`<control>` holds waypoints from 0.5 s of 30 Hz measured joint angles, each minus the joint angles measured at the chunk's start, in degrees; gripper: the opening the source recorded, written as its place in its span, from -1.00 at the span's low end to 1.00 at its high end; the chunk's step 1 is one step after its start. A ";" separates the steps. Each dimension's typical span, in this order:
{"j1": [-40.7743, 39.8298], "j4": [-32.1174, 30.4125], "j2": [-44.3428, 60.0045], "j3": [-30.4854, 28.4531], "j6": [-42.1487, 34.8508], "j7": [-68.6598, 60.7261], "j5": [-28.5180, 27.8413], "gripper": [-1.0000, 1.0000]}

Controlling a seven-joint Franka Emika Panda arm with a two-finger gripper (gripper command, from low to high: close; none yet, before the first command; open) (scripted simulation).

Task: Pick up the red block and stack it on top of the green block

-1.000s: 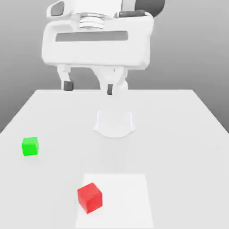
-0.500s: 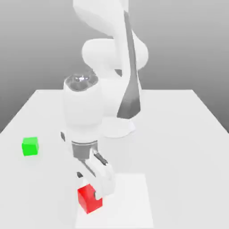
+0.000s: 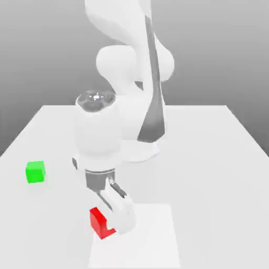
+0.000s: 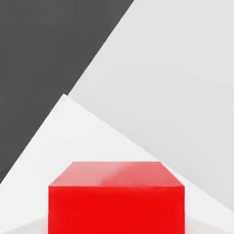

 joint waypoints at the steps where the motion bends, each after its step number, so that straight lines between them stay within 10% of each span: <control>1: -2.91 -0.85 -1.31 -1.66 -0.51 -1.62 -0.46 -1.00; 15: -28.83 -11.64 -11.85 -21.29 0.07 -26.89 -2.18 -1.00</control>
